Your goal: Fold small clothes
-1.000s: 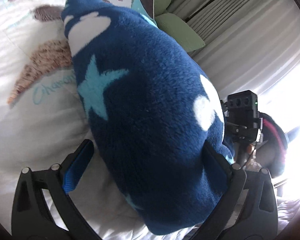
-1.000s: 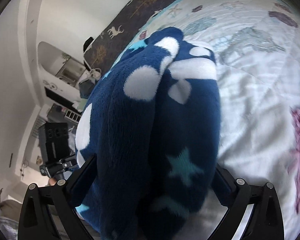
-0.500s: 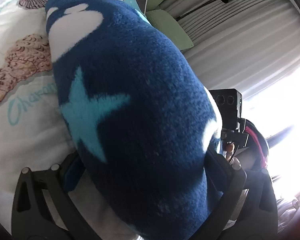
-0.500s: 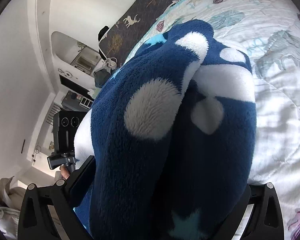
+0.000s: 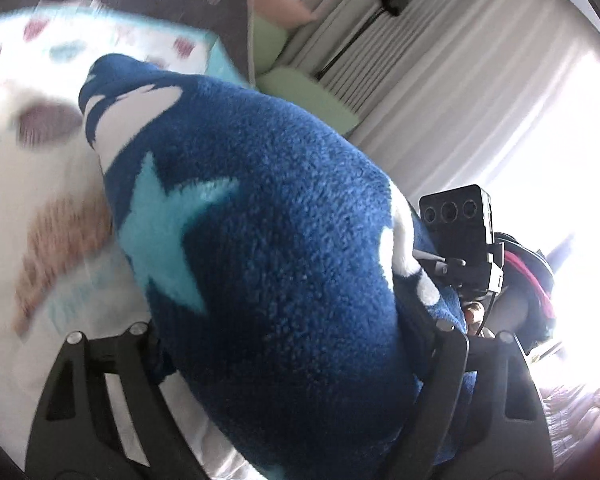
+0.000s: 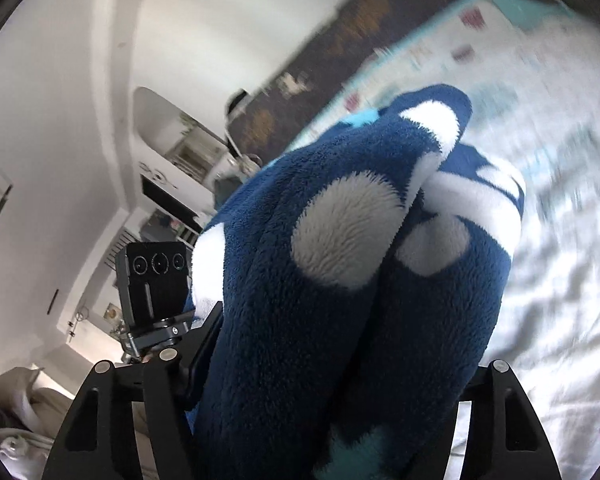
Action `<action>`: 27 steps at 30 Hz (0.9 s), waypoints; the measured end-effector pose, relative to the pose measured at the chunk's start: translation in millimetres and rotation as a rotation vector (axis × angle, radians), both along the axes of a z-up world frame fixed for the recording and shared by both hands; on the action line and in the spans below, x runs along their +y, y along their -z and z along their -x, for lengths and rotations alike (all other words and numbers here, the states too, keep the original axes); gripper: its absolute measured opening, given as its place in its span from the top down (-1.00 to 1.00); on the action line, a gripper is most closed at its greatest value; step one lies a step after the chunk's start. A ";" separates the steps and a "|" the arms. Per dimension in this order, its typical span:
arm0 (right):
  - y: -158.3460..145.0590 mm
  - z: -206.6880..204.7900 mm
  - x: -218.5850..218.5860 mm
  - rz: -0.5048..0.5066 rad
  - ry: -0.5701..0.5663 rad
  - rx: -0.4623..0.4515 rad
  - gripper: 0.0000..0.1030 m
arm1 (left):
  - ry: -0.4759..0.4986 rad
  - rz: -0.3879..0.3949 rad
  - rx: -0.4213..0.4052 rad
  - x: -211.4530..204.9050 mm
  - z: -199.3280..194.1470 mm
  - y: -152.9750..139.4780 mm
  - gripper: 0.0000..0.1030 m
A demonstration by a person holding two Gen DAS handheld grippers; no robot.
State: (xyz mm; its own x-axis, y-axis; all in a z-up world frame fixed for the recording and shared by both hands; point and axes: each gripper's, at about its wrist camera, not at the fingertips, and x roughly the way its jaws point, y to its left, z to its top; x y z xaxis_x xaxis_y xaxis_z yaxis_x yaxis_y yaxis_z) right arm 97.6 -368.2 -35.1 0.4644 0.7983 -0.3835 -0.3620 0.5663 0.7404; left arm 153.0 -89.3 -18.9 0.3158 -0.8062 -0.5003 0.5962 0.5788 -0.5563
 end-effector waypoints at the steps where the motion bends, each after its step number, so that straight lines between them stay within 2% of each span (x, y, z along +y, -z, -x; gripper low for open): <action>1: -10.6 0.7 0.9 0.009 0.001 -0.029 -0.39 | 0.003 0.004 -0.032 0.4 -0.1 -10.3 -0.66; 5: -61.8 -11.4 -0.7 0.044 0.006 -0.139 -0.39 | 0.007 0.006 -0.139 -4.0 -7.7 -59.7 -0.66; 12: -168.5 -87.2 -23.8 0.087 0.044 -0.277 -0.39 | 0.003 0.040 -0.274 -30.9 -89.0 -163.9 -0.67; 15: -206.0 -130.4 -38.0 0.100 0.070 -0.314 -0.39 | 0.001 0.045 -0.300 -44.0 -127.8 -192.2 -0.67; 18: -217.0 -167.0 -49.5 0.096 0.096 -0.314 -0.39 | -0.012 0.029 -0.315 -59.2 -166.4 -206.4 -0.67; 20: -212.9 -195.0 -60.0 0.091 0.120 -0.297 -0.39 | -0.020 0.009 -0.318 -68.8 -188.8 -206.4 -0.67; 24: -195.9 -244.7 -74.7 0.072 0.157 -0.279 -0.39 | -0.029 -0.018 -0.309 -79.5 -239.8 -191.8 -0.67; 27: -171.1 -281.8 -86.6 0.060 0.170 -0.266 -0.39 | -0.039 -0.032 -0.311 -85.5 -270.6 -169.6 -0.67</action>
State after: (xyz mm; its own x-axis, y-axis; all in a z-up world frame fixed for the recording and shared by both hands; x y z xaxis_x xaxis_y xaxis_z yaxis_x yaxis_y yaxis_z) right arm 379.4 -454.8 136.0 0.6793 0.6803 -0.2750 -0.4348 0.6751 0.5960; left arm 423.6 -174.8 150.7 0.4878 -0.7760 -0.3998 0.7123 0.6186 -0.3315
